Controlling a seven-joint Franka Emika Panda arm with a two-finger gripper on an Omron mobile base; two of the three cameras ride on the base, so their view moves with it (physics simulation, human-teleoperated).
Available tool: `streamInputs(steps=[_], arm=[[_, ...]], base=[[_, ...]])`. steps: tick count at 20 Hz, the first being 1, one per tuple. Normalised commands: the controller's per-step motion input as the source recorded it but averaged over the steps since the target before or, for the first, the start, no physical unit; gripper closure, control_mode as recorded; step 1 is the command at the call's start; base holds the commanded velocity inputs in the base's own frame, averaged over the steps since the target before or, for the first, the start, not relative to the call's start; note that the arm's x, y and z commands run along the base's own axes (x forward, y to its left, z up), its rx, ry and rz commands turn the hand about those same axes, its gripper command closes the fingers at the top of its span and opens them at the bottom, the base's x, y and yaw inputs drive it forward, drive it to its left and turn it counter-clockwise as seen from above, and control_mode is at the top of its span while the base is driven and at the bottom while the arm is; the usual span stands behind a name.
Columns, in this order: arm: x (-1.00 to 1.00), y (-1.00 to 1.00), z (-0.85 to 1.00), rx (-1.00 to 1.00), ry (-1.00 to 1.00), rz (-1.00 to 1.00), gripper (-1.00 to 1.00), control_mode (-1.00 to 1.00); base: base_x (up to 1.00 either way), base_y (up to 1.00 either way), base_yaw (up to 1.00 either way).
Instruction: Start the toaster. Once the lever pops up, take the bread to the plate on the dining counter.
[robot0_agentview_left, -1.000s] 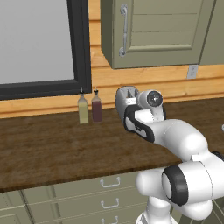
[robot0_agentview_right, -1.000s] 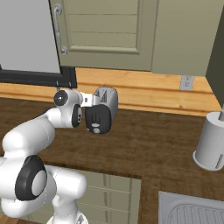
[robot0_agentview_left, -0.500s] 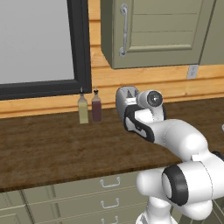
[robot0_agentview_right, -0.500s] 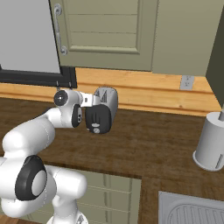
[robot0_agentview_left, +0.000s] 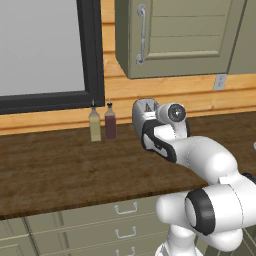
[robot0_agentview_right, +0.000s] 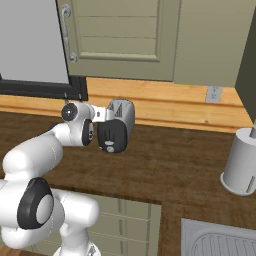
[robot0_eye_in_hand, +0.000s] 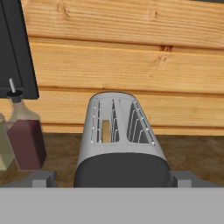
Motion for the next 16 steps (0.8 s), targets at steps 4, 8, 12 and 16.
streamInputs(steps=[4, 8, 12, 16], arm=[[0.0, 0.0, 0.0, 0.0, 0.0, 0.0, -1.0, -1.0], [0.0, 0.0, 0.0, 0.0, 0.0, 0.0, -1.0, -1.0], [0.0, 0.0, 0.0, 0.0, 0.0, 0.0, -1.0, -1.0], [0.0, 0.0, 0.0, 0.0, 0.0, 0.0, -1.0, -1.0]], base=[[0.0, 0.0, 0.0], [0.0, 0.0, 0.0], [0.0, 0.0, 0.0], [0.0, 0.0, 0.0]])
